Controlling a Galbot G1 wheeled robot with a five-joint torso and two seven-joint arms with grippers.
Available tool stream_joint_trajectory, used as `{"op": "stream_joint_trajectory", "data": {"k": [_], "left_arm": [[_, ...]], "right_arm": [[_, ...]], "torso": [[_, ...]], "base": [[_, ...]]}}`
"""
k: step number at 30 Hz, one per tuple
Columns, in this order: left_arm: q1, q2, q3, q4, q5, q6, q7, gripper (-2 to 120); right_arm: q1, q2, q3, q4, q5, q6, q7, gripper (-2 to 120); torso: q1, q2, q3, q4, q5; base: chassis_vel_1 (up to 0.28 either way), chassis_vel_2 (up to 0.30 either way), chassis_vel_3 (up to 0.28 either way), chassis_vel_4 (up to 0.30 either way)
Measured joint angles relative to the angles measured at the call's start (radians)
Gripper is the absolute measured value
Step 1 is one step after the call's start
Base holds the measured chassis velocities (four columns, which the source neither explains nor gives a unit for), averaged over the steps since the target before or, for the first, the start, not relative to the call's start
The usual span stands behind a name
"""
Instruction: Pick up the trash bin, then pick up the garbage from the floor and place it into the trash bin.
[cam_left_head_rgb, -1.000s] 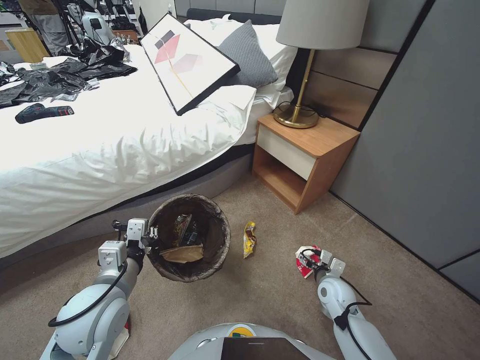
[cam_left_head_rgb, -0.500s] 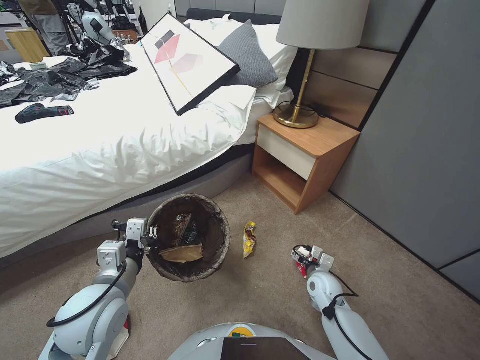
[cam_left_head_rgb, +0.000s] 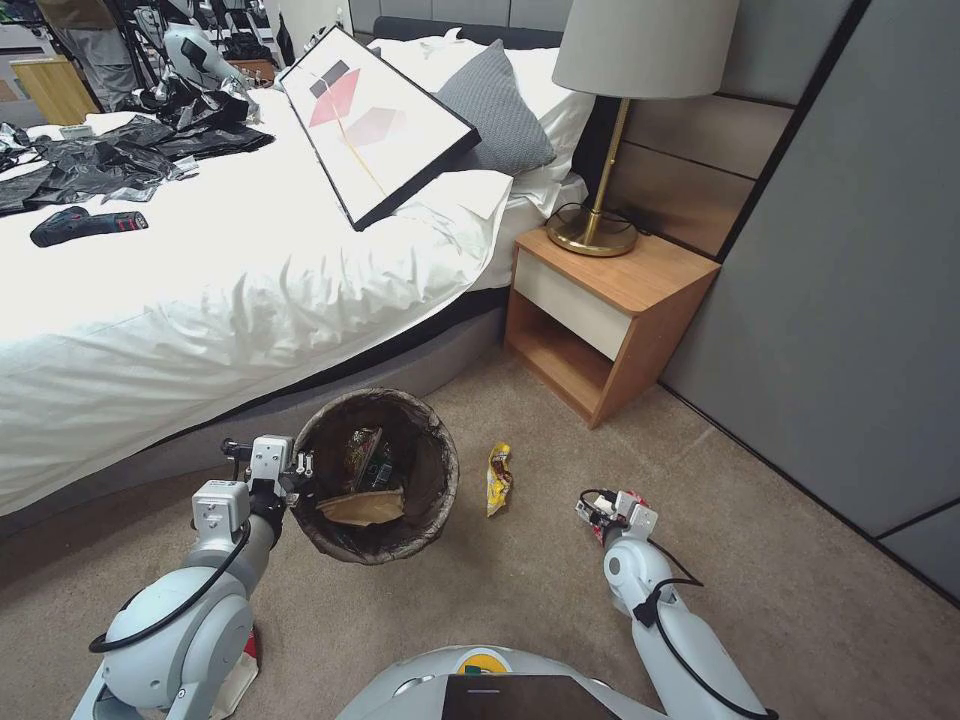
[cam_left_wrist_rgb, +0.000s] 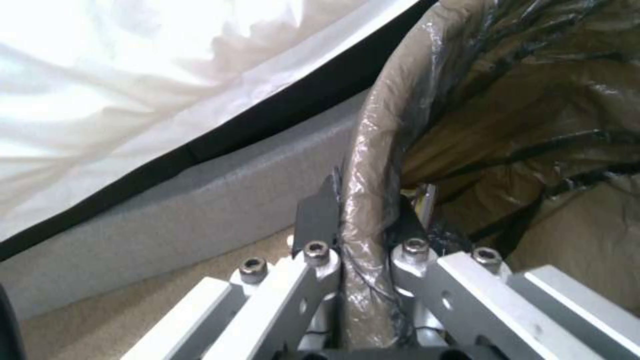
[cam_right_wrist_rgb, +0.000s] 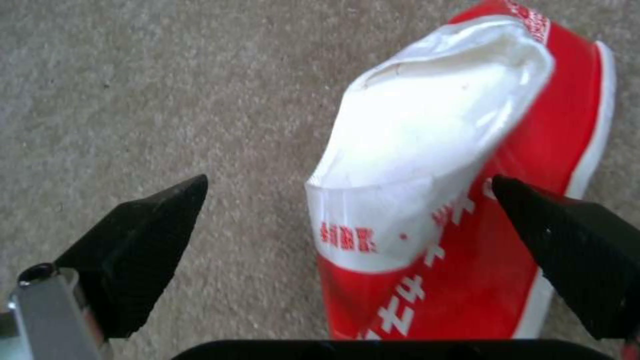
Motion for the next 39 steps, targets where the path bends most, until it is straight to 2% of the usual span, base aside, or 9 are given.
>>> {"op": "stream_joint_trajectory", "data": {"k": [12,17,20,21,23,25,26,30,39], "left_arm": [[0.000,0.000,-0.001,0.001,0.003,0.001,0.005,3],[0.002,0.000,-0.003,-0.001,0.004,0.001,0.006,3],[0.003,0.000,-0.003,-0.002,0.004,0.002,0.006,3],[0.006,0.000,-0.004,-0.004,0.005,0.002,0.006,3],[0.007,0.000,-0.005,-0.006,0.005,0.002,0.006,3],[0.011,0.000,-0.007,-0.008,0.005,0.002,0.006,3],[0.011,0.000,-0.007,-0.008,0.005,0.002,0.006,3],[0.012,0.001,-0.011,-0.010,0.004,0.003,0.013,3],[0.009,0.000,-0.007,-0.010,0.004,0.004,0.015,3]], "right_arm": [[0.048,0.003,-0.009,-0.049,0.025,0.013,0.017,96],[0.050,0.003,-0.015,-0.061,0.040,0.023,0.030,76],[0.048,0.003,-0.017,-0.063,0.044,0.028,0.032,69],[0.045,0.002,-0.018,-0.063,0.049,0.032,0.033,61],[0.043,0.001,-0.018,-0.063,0.051,0.034,0.034,58],[0.038,-0.002,-0.019,-0.062,0.055,0.038,0.034,47],[0.038,-0.002,-0.019,-0.062,0.055,0.038,0.034,47],[0.034,-0.005,-0.019,-0.061,0.062,0.045,0.037,28],[0.026,-0.009,-0.020,-0.052,0.063,0.058,0.032,2]], "torso": [[0.000,0.000,0.000,0.0000,0.0000],[0.000,0.000,0.000,-0.0001,-0.0001],[0.000,0.000,0.000,-0.0001,-0.0001],[0.000,0.000,0.000,-0.0001,-0.0001],[0.000,0.000,0.000,-0.0001,-0.0001],[0.000,0.000,0.000,-0.0001,-0.0001],[0.000,0.000,0.000,-0.0001,-0.0001],[0.000,0.000,0.000,-0.0001,0.0000],[0.000,0.000,0.000,0.0003,0.0002]], "base": [[0.000,0.000,0.000,0.000],[0.000,0.000,0.000,0.000],[0.000,0.000,0.000,0.000],[0.000,0.000,0.000,0.000],[0.000,0.000,0.000,0.000],[0.000,0.000,0.000,0.000],[0.000,0.000,0.000,0.000],[0.000,0.000,0.000,0.000],[0.000,0.000,0.000,0.000]]}}
